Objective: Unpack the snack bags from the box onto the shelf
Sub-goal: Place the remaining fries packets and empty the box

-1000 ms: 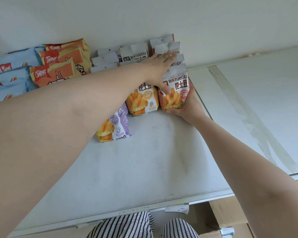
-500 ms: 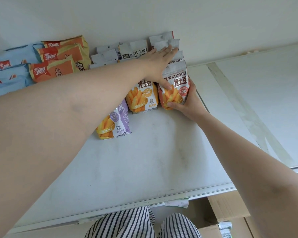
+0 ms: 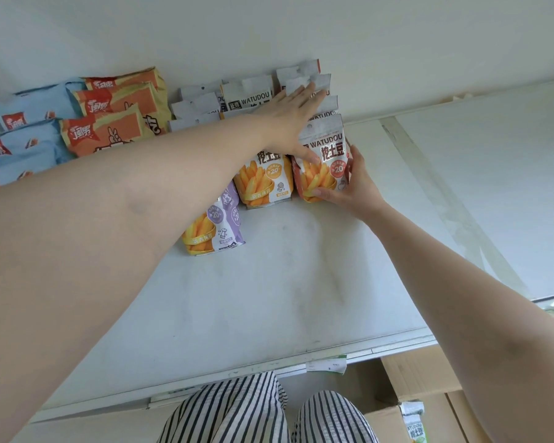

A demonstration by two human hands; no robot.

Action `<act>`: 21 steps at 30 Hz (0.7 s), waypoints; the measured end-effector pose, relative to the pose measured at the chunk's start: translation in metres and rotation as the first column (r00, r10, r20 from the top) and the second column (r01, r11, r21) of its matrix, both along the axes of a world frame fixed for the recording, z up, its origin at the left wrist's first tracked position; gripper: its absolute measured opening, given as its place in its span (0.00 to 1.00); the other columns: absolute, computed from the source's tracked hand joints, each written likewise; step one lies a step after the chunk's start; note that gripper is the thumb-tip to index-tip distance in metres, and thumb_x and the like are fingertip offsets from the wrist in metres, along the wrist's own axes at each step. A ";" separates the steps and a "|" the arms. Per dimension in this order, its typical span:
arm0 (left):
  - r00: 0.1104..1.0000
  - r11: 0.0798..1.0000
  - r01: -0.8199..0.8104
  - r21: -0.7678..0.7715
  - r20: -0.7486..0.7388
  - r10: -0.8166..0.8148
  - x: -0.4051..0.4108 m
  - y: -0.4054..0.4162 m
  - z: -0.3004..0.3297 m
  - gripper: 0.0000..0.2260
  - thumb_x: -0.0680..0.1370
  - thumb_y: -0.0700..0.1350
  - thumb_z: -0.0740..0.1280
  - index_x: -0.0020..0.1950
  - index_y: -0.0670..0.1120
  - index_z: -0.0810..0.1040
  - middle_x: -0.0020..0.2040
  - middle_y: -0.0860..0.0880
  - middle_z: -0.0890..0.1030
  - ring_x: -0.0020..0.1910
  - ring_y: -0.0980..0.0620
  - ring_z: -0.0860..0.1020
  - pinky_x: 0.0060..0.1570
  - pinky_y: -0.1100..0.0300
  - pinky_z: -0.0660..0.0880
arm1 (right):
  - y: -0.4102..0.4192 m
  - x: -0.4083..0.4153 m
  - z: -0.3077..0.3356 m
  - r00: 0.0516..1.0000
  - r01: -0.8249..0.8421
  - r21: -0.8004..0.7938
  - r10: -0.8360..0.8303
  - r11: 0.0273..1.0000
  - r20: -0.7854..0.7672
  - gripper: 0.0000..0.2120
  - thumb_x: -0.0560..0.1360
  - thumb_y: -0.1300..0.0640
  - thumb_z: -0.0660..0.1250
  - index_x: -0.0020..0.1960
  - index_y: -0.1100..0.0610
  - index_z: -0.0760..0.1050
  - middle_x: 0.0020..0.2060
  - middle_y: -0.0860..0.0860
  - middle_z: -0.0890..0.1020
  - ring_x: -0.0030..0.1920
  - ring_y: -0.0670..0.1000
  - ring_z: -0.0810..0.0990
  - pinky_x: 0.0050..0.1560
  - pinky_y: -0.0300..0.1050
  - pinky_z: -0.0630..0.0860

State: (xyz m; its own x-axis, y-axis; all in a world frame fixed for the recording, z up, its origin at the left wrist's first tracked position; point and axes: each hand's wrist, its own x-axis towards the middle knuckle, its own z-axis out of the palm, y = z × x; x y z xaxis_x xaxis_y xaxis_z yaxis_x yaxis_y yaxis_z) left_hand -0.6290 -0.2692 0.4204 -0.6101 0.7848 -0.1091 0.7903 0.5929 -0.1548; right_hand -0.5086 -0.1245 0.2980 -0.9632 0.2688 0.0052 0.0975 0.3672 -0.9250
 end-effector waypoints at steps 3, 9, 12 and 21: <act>1.000 1.000 -0.009 0.021 0.007 0.009 0.012 -0.007 0.008 0.54 0.68 0.71 0.65 0.79 0.45 0.38 0.79 0.43 0.41 0.78 0.44 0.45 0.76 0.47 0.46 | 0.001 0.014 0.014 0.998 0.007 0.121 -0.015 0.993 0.067 0.58 0.63 0.46 0.81 0.79 0.58 0.48 0.76 0.52 0.63 0.75 0.51 0.63 0.73 0.51 0.64; 1.000 0.988 -0.019 0.155 -0.008 0.020 0.064 -0.028 0.019 0.42 0.73 0.61 0.69 0.78 0.44 0.54 0.78 0.43 0.56 0.76 0.44 0.57 0.74 0.49 0.55 | 0.001 0.055 0.044 0.988 0.020 0.278 -0.062 0.960 0.142 0.50 0.69 0.49 0.77 0.79 0.59 0.50 0.77 0.55 0.61 0.77 0.53 0.60 0.70 0.44 0.61; 0.999 0.973 -0.041 0.228 0.027 0.036 0.104 -0.043 0.015 0.36 0.73 0.56 0.70 0.75 0.44 0.62 0.74 0.44 0.65 0.70 0.42 0.66 0.69 0.50 0.62 | -0.003 0.082 0.056 0.981 0.046 0.307 -0.100 0.951 0.164 0.44 0.70 0.52 0.77 0.78 0.58 0.56 0.74 0.55 0.65 0.74 0.53 0.64 0.65 0.41 0.64; 0.975 0.960 -0.177 0.219 0.170 0.141 0.230 -0.087 -0.021 0.30 0.75 0.50 0.68 0.75 0.47 0.63 0.71 0.47 0.69 0.69 0.45 0.67 0.68 0.53 0.63 | -0.047 0.187 0.059 0.979 -0.045 0.488 -0.057 0.872 0.193 0.32 0.73 0.54 0.73 0.73 0.56 0.65 0.68 0.54 0.71 0.67 0.53 0.72 0.59 0.48 0.73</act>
State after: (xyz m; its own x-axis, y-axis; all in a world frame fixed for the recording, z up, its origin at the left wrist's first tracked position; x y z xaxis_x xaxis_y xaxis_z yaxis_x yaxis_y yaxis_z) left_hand -0.3991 -0.3563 0.3990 -0.7194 0.6936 -0.0365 0.6864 0.7180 0.1156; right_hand -0.3218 -0.1719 0.3569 -0.9566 0.2868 -0.0507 0.2605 0.7646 -0.5895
